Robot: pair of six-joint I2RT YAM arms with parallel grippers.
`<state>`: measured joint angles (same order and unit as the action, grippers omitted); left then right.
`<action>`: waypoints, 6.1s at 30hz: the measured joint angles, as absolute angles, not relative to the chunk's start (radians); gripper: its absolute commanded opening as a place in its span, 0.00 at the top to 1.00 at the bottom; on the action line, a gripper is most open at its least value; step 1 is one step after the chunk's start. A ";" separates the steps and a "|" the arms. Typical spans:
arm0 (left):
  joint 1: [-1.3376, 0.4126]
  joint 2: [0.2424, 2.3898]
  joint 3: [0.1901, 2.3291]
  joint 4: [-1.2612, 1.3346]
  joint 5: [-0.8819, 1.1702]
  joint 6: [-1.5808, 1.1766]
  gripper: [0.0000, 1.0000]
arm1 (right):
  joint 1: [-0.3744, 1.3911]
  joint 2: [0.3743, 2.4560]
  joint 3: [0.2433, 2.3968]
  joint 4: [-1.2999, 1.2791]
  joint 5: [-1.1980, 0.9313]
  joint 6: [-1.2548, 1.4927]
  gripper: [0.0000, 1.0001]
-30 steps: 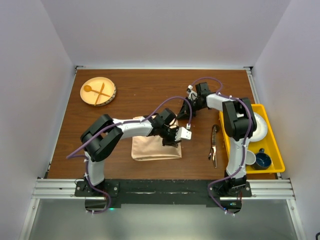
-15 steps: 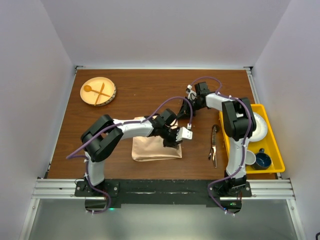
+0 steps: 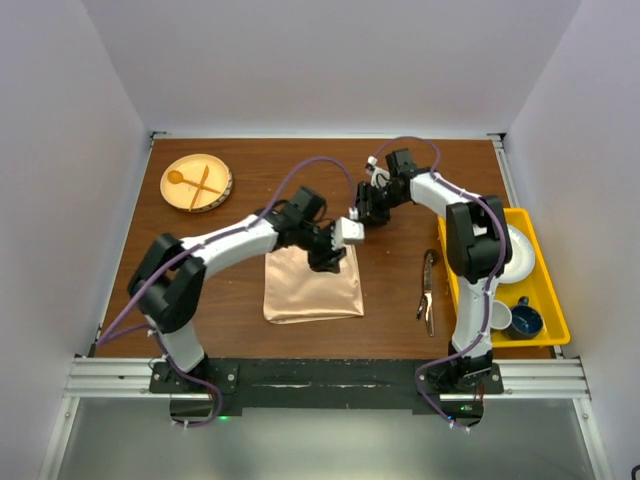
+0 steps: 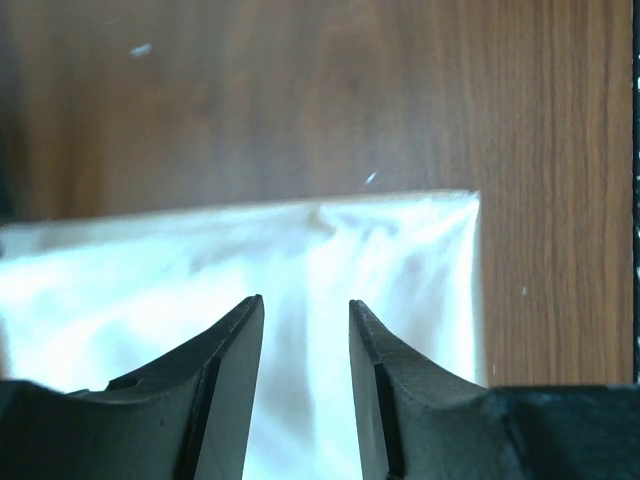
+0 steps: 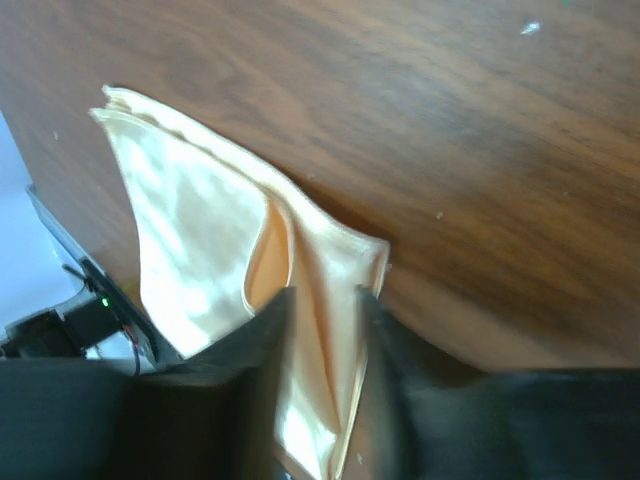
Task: Fold the napkin into a case and place the utensils inside
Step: Smooth out the lower triangle-folded napkin at the center of the board, then pick up the lower triangle-folded napkin from the center of the board.
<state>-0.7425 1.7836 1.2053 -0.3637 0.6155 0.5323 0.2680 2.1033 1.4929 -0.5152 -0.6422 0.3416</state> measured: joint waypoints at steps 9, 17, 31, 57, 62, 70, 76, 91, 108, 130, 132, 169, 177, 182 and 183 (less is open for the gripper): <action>-0.606 1.488 1.036 -0.612 0.620 0.656 0.59 | 0.248 1.948 1.633 -0.764 -0.728 0.096 0.30; -0.616 1.462 0.845 -0.646 0.544 0.677 0.65 | 0.390 1.848 1.398 -0.840 -0.881 0.006 0.41; -0.616 1.498 0.762 -0.540 0.477 0.741 0.60 | 0.393 2.009 1.235 -0.788 -0.775 -0.039 0.61; -0.723 1.349 0.672 -0.556 0.425 0.720 0.76 | 0.603 1.894 1.185 -0.784 -0.881 -0.147 0.82; -0.719 1.338 0.642 -0.546 0.407 0.747 0.75 | 0.579 1.944 1.129 -0.779 -0.831 -0.151 0.82; -0.674 1.272 0.628 -0.620 0.433 0.823 0.45 | 0.548 1.929 1.128 -0.789 -0.804 -0.151 0.67; -0.547 1.212 0.803 -0.688 0.538 0.791 0.00 | 0.496 1.735 1.256 -0.787 -0.803 -0.106 0.33; -0.253 1.298 1.093 -0.169 0.455 0.211 0.00 | 0.341 1.648 1.583 -0.521 -0.533 -0.067 0.06; -0.154 1.589 1.123 -0.286 0.679 0.134 0.25 | 0.312 2.104 1.622 -0.645 -0.651 -0.097 0.29; -0.152 1.657 1.144 -0.317 0.686 0.168 0.25 | 0.303 2.245 1.689 -0.748 -0.745 -0.174 0.65; -0.151 1.659 1.147 -0.318 0.686 0.168 0.25 | 0.302 2.253 1.695 -0.751 -0.751 -0.178 0.69; -0.101 1.604 1.058 -0.250 0.595 0.112 0.25 | 0.450 1.943 1.446 -0.622 -0.678 -0.535 1.00; -0.081 1.576 1.026 -0.248 0.570 0.095 0.25 | 0.493 1.908 1.394 -0.612 -0.639 -0.662 1.00; -0.078 1.570 1.010 -0.249 0.559 0.089 0.25 | 0.521 1.881 1.367 -0.609 -0.625 -0.736 1.00; -0.077 1.568 1.007 -0.248 0.558 0.089 0.25 | 0.527 1.874 1.362 -0.611 -0.623 -0.751 1.00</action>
<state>-0.0769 1.5677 1.0065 -0.2481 0.5575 0.0891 0.5270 1.8736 1.3621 -0.6106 -0.6228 -0.7509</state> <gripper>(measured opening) 0.754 0.024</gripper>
